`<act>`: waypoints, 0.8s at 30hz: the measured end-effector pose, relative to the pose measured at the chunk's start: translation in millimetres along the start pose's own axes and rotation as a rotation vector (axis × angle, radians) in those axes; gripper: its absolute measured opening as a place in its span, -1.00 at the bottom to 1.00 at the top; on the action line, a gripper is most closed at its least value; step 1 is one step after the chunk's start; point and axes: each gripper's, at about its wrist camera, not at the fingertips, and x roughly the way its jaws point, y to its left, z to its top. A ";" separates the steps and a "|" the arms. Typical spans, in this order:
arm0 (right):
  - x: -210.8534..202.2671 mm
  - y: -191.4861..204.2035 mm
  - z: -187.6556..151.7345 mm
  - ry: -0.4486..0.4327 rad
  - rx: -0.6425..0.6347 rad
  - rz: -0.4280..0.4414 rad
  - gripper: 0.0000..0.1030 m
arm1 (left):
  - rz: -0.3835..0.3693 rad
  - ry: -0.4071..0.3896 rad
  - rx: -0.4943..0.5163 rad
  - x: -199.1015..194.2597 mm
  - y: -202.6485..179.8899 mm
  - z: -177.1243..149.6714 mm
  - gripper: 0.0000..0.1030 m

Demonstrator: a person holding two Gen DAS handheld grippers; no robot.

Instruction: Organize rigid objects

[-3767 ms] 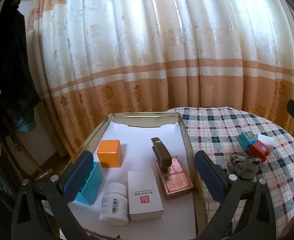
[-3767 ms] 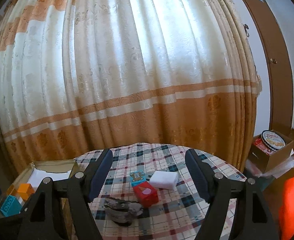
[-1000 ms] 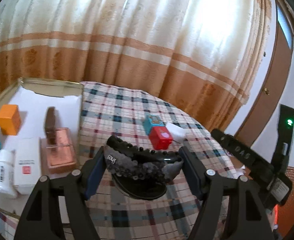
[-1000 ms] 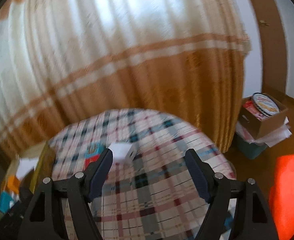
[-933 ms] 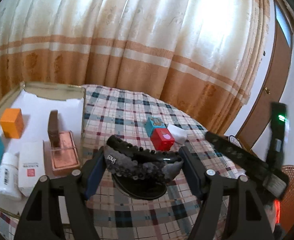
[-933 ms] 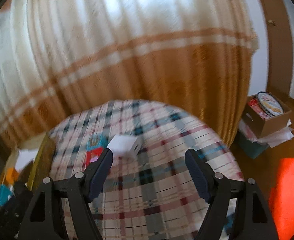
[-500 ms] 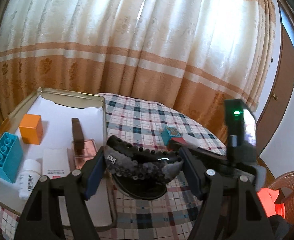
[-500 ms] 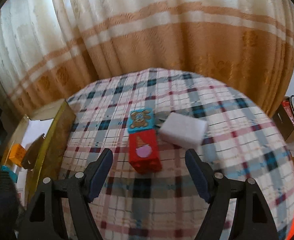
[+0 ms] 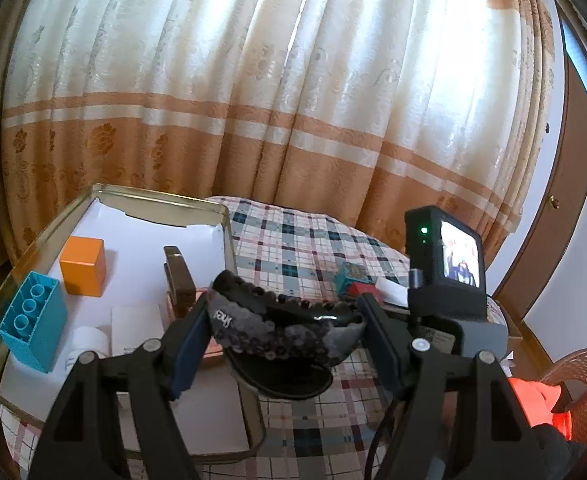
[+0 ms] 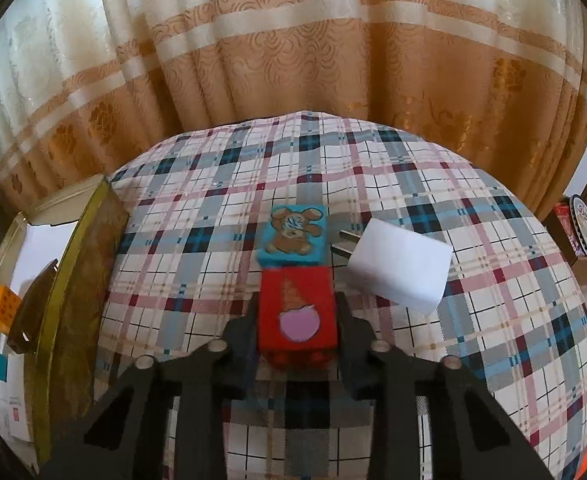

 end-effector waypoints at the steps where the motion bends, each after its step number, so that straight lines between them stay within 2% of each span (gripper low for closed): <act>1: -1.4 0.0 -1.3 0.000 -0.004 -0.001 -0.34 | 0.003 -0.002 -0.002 -0.1 0.8 0.3 0.39; 4: -8.4 2.6 -7.1 -0.013 -0.013 -0.010 -0.34 | 0.006 -0.001 -0.006 -0.2 2.2 0.5 0.39; 7: -25.9 8.1 -16.3 -0.076 -0.027 -0.009 -0.34 | 0.014 -0.002 -0.002 -1.1 1.2 -1.1 0.39; 14: -69.3 7.6 -32.6 -0.233 -0.004 0.069 -0.34 | 0.040 -0.016 0.010 -5.5 3.0 -2.5 0.39; 24: -96.8 5.0 -41.2 -0.335 0.009 0.101 -0.34 | 0.080 -0.028 0.043 -5.2 2.0 -7.4 0.39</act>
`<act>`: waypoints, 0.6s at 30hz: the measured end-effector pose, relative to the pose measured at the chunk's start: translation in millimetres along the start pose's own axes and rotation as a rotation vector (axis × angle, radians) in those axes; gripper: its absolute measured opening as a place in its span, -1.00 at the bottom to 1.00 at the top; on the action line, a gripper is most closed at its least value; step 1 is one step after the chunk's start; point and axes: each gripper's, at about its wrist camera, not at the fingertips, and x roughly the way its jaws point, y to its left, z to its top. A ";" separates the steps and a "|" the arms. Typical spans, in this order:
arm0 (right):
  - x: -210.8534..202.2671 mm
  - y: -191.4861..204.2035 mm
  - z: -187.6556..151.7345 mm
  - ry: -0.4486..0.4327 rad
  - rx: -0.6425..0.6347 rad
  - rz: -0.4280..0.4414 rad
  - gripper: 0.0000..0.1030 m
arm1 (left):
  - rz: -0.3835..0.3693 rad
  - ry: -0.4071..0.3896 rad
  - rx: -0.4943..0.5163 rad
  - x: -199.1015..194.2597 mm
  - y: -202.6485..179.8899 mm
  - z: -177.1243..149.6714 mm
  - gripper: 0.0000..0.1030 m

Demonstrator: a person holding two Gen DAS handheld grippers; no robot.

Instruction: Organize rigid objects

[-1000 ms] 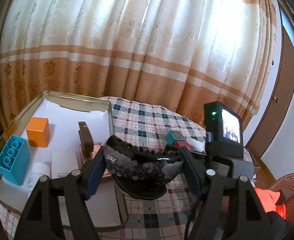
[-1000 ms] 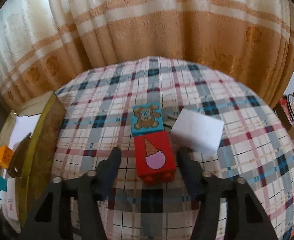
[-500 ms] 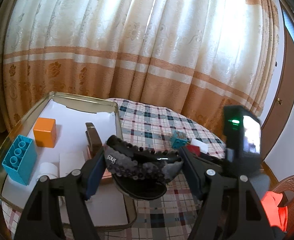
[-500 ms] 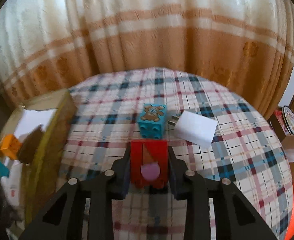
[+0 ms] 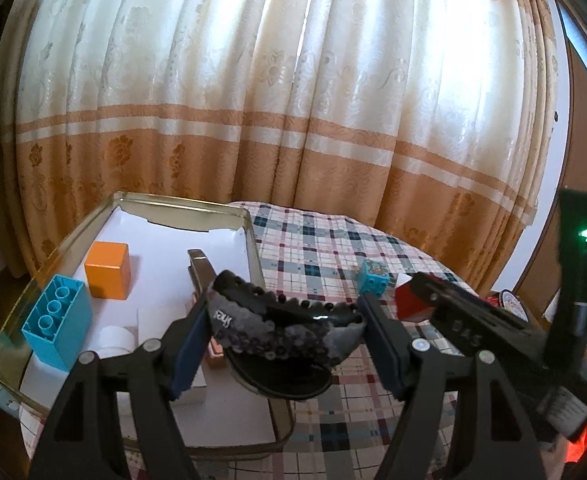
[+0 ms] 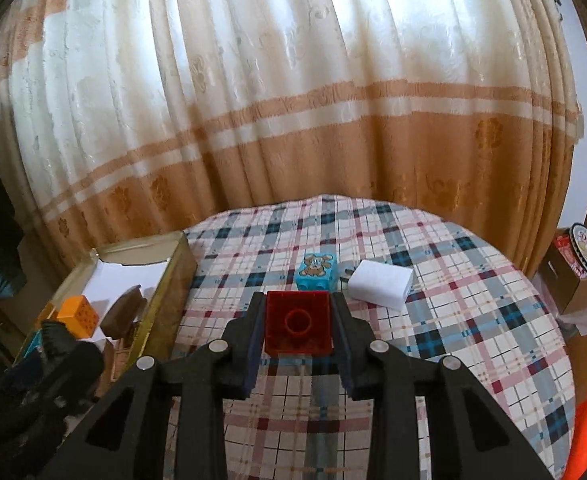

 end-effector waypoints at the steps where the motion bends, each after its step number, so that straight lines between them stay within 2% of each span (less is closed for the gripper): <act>1: -3.2 -0.1 -0.5 -0.010 -0.001 0.001 -0.34 | 0.006 0.001 0.001 0.6 0.4 -0.3 0.39; 6: -11.3 2.0 -2.3 -0.036 -0.017 -0.018 -0.34 | 0.008 0.003 -0.005 1.0 2.6 -0.9 0.39; 18: -17.0 6.7 -6.2 -0.032 -0.026 -0.016 -0.34 | 0.008 0.007 -0.001 1.6 2.3 -0.4 0.39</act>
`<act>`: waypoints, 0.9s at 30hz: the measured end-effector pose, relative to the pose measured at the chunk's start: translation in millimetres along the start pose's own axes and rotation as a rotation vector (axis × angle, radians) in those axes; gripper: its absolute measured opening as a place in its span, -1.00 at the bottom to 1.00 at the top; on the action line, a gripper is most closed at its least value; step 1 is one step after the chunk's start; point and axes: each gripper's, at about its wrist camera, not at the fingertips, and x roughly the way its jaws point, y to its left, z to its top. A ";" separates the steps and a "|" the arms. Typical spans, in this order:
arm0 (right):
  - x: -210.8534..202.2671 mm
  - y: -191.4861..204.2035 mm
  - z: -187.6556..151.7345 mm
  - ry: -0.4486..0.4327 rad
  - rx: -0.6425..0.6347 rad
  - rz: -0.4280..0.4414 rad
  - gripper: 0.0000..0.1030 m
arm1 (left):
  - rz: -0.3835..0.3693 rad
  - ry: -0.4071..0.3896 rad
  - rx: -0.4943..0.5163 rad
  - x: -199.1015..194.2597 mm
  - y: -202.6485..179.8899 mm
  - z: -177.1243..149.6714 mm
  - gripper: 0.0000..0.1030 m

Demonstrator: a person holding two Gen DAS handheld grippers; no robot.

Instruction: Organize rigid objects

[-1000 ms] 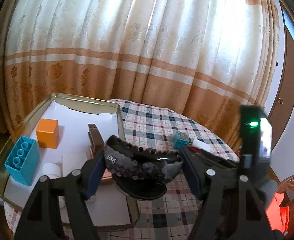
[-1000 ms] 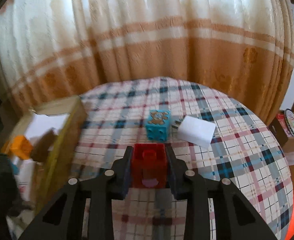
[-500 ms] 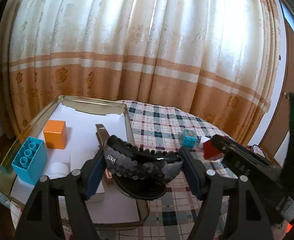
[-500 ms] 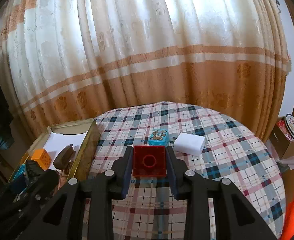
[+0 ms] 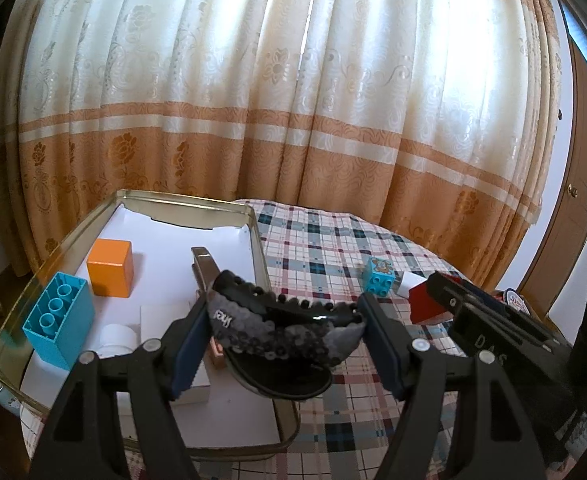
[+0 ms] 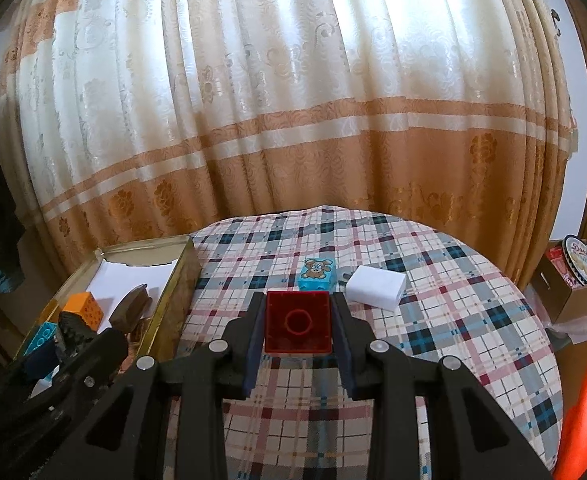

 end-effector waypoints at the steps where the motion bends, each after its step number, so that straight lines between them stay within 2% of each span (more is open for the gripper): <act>1: -0.8 1.1 -1.1 0.001 0.001 0.004 -0.34 | 0.001 -0.001 -0.001 0.0 -0.1 0.0 0.39; 18: -6.5 10.3 -3.6 -0.021 -0.030 -0.017 -0.33 | 0.002 0.006 -0.021 1.4 5.9 -0.2 0.39; 27: -7.7 18.6 -4.7 -0.023 -0.041 -0.002 -0.34 | 0.015 -0.007 -0.043 -2.0 18.0 3.2 0.39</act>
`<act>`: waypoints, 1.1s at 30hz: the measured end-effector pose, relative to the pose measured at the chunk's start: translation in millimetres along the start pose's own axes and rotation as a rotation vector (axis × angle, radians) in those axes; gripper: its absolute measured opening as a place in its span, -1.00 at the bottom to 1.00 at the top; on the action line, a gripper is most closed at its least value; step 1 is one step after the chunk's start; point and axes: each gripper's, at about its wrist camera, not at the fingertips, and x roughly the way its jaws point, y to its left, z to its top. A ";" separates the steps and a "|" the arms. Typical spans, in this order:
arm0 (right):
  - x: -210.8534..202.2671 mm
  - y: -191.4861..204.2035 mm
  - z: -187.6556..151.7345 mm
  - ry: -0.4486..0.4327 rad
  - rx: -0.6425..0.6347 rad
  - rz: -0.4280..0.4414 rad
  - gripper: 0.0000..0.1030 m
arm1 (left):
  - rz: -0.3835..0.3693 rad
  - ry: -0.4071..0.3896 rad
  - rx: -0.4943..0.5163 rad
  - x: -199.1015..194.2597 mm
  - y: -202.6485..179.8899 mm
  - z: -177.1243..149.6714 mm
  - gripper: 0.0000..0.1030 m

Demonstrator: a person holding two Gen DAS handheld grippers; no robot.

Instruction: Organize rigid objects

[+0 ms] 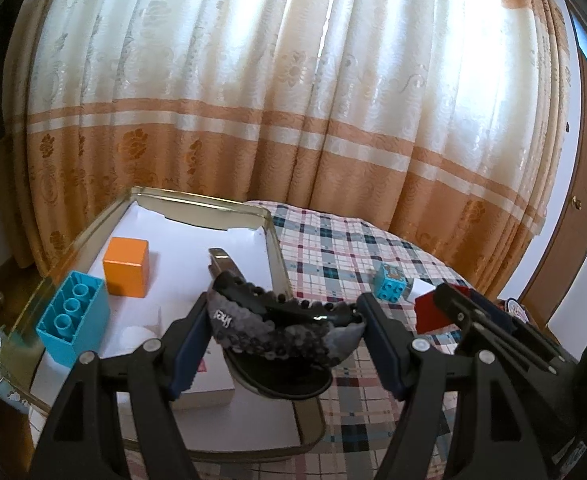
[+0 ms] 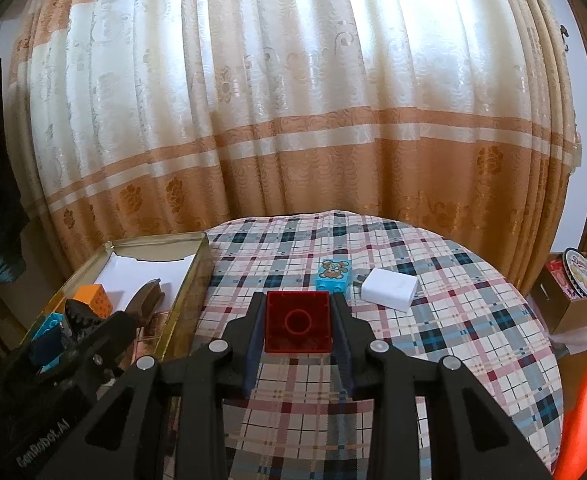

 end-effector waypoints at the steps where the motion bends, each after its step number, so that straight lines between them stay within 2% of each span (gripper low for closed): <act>1: -0.4 0.3 0.1 -0.001 0.001 0.000 -0.34 | 0.002 -0.002 -0.002 -0.4 1.5 0.3 0.39; 11: -11.1 -4.5 -5.7 0.003 0.018 0.006 -0.34 | 0.018 -0.003 -0.027 -1.8 14.4 0.8 0.39; 17: -10.4 10.4 -6.8 0.007 -0.010 0.032 -0.34 | 0.036 -0.012 -0.024 -4.8 18.1 3.9 0.39; 33: -6.9 64.8 5.8 0.002 -0.093 0.125 -0.33 | 0.156 -0.006 -0.044 -11.0 48.8 15.2 0.39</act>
